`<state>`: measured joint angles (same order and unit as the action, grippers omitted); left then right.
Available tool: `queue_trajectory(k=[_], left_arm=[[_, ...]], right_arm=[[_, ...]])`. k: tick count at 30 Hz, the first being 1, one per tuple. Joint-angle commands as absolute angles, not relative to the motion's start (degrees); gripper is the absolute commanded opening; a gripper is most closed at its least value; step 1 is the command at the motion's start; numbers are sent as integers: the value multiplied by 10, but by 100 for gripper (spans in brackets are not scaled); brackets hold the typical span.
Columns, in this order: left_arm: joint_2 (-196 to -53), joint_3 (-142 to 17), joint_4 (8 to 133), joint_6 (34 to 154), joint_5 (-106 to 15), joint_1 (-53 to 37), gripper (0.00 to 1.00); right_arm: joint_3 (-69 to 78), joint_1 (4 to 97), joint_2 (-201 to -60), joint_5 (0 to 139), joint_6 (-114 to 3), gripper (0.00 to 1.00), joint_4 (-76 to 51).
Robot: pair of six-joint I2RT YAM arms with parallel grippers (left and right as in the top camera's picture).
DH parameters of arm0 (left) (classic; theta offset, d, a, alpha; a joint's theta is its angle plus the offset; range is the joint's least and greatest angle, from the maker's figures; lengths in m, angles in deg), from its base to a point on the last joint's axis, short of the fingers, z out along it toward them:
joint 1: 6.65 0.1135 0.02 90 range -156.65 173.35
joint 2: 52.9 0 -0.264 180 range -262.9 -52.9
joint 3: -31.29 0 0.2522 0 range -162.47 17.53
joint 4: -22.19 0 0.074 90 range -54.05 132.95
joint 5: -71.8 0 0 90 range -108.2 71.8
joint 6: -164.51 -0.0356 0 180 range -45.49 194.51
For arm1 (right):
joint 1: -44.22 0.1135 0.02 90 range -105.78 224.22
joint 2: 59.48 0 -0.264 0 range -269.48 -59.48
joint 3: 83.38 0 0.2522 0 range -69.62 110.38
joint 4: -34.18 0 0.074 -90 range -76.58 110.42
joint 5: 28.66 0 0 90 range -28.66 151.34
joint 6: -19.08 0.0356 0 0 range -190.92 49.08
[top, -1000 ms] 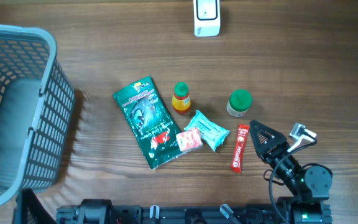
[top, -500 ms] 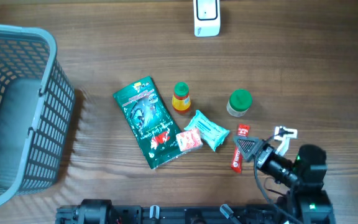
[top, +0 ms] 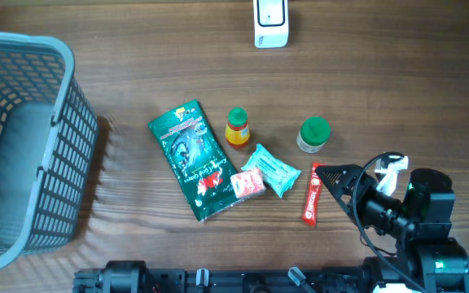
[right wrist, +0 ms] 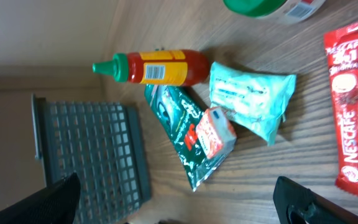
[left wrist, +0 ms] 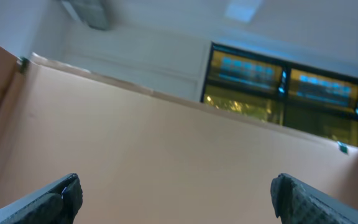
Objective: Scan the item barcode
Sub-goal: 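Reach the right gripper to the Kleenex pack and grasp it, then lift the Kleenex pack with the right gripper and turn it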
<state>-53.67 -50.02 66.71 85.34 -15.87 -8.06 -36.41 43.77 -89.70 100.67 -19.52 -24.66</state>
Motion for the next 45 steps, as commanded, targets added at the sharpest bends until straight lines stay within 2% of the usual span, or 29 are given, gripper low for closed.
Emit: queue_trajectory(k=[1, 7, 9, 12, 15, 18, 22, 24, 29, 31, 32, 33, 40, 45], left_arm=[[-532, -498, 658, 853, -106, -76, 100], [-532, -498, 658, 853, -106, -76, 100], [-532, -498, 666, 853, -106, -76, 100], [-532, -498, 688, 853, -106, -76, 100], [-532, -498, 691, 853, -106, -76, 100], [-532, -498, 695, 853, -106, -76, 100], [-532, -498, 695, 853, -106, -76, 100], [-532, -498, 695, 853, -106, -76, 100], [-532, -498, 695, 853, -106, -76, 100], [-532, -498, 694, 853, -106, -76, 100], [-532, -498, 694, 853, -106, -76, 100], [-532, -498, 692, 853, -106, -76, 100], [-532, -498, 688, 853, -106, -76, 100], [-532, -498, 692, 853, -106, -76, 100]], right_arm=[[-355, 477, -900, 1029, -174, 100, -247], [-425, 605, -900, 931, 8, 100, -213], [-476, 661, -904, 924, 45, 100, -112], [-572, 754, -943, 884, 93, 100, 109], [-599, 820, -1032, 794, 133, 96, 178], [-599, 834, -1142, 768, 130, 93, 283], [-599, 834, -1313, 754, 131, 83, 466], [-599, 834, -1413, 747, 131, 62, 583], [-599, 834, -1455, 724, 146, 47, 615], [-599, 834, -1455, 717, 146, 28, 615], [-599, 834, -1455, 717, 146, 9, 615], [-599, 834, -1455, 726, 144, 5, 616], [-599, 816, -1405, 951, -52, 5, 740], [-599, 816, -1335, 1121, -124, 5, 854]])
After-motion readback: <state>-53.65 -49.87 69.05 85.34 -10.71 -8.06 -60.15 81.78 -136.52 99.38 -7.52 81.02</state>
